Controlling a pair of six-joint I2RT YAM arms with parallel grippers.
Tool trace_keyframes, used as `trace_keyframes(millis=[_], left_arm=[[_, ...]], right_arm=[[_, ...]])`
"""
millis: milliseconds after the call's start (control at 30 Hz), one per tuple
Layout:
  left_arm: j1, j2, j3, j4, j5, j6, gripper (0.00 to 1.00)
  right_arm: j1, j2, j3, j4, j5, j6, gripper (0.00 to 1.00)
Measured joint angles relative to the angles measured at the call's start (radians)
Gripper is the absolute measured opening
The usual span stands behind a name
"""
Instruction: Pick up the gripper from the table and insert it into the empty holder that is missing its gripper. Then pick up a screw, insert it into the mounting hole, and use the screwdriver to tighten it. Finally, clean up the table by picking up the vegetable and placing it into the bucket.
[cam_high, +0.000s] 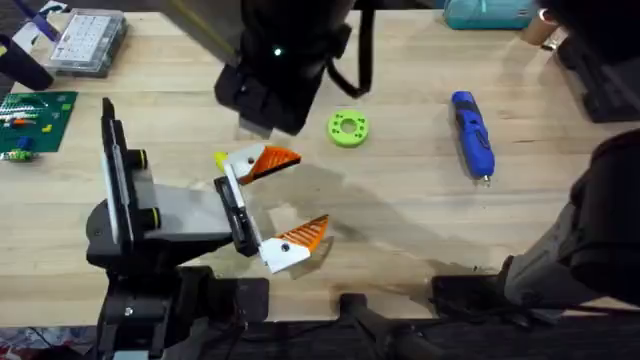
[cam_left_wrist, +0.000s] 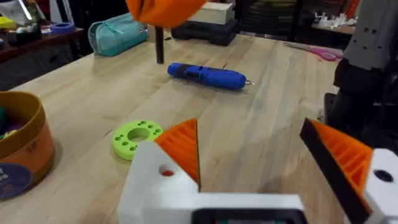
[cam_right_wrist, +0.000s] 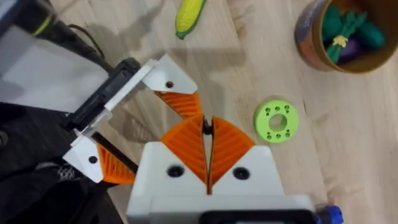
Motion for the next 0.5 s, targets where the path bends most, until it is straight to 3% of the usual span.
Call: trace_keyframes(millis=[500], left_arm=[[0.0, 0.0, 0.0, 0.0, 0.0, 0.0, 0.987]], right_arm=[[0.033, 0.02, 0.001, 0.02, -0.046, -0.051, 0.006]])
